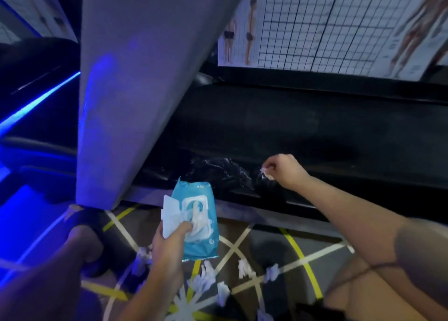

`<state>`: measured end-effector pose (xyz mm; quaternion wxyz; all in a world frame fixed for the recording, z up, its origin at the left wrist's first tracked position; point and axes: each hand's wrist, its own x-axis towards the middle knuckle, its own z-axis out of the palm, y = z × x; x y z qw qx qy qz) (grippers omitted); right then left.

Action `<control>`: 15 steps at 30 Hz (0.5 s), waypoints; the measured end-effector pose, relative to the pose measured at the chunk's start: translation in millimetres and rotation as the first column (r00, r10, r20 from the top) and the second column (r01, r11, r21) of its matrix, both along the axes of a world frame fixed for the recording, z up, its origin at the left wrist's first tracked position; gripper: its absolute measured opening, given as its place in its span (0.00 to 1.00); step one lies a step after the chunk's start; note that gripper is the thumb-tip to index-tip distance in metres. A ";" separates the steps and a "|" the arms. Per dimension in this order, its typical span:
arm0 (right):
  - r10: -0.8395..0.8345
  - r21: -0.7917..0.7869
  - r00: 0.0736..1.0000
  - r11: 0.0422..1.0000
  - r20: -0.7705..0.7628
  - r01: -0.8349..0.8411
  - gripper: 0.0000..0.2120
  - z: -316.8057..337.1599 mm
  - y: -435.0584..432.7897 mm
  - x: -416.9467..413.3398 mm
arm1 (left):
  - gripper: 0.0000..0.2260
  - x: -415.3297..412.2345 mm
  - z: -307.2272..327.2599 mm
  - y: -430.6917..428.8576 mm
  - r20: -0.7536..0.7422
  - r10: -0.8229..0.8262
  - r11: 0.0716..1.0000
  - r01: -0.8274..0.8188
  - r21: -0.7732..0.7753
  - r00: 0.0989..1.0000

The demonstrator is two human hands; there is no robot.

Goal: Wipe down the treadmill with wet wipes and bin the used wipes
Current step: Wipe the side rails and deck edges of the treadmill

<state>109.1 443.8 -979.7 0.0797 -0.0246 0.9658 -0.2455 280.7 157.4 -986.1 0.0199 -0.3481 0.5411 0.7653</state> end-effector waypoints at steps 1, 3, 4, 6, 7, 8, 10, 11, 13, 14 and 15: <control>-0.025 0.014 1.000 1.000 0.002 0.025 0.08 -6.7 0.5 -6.4 | 0.17 -0.7 0.3 0.8 -0.003 -0.005 1.000 0.005 0.000 1.000; -0.068 0.011 0.998 0.998 -0.005 0.068 0.07 -17.5 -0.4 -16.9 | 0.17 -2.0 0.8 0.8 -0.023 -0.026 0.999 0.026 0.019 0.999; -0.078 -0.003 0.997 0.997 -0.009 0.078 0.06 -22.0 -2.1 -21.6 | 0.17 -3.2 3.1 0.8 -0.026 -0.031 0.999 0.032 0.032 0.999; -0.082 -0.008 0.997 0.997 0.004 0.082 0.07 -31.1 -5.5 -29.9 | 0.17 -7.7 7.0 1.8 -0.035 -0.041 0.997 0.043 0.056 0.999; -0.076 0.004 0.997 0.997 0.016 0.076 0.10 -35.4 -7.0 -32.1 | 0.17 -10.0 7.9 2.4 -0.039 -0.052 0.997 0.054 0.062 0.998; -0.068 0.015 0.997 0.998 0.025 0.068 0.11 -38.5 -8.0 -34.1 | 0.16 -12.1 9.2 3.4 -0.041 -0.063 0.996 0.066 0.062 0.997; -0.061 0.014 0.997 0.998 0.043 0.060 0.10 -40.3 -7.6 -36.4 | 0.16 -15.3 12.0 5.5 -0.047 -0.079 0.995 0.082 0.062 0.996; -0.046 0.004 0.997 0.999 0.058 0.046 0.09 -39.3 -6.8 -36.9 | 0.16 -16.6 11.7 5.2 -0.048 -0.085 0.994 0.088 0.062 0.995; 0.050 0.003 0.996 0.999 0.078 -0.050 0.07 -32.4 -4.6 -35.0 | 0.16 -18.7 9.0 2.0 -0.047 -0.083 0.995 0.086 0.055 0.995; 0.109 0.011 0.990 0.994 0.090 -0.110 0.07 -28.3 -2.9 -32.3 | 0.15 -19.5 7.3 0.4 -0.041 -0.078 0.996 0.080 0.045 0.996; 0.162 0.004 0.981 0.987 0.110 -0.163 0.07 -24.8 -0.5 -28.8 | 0.16 -20.4 4.1 -1.6 -0.037 -0.079 0.996 0.081 0.032 0.996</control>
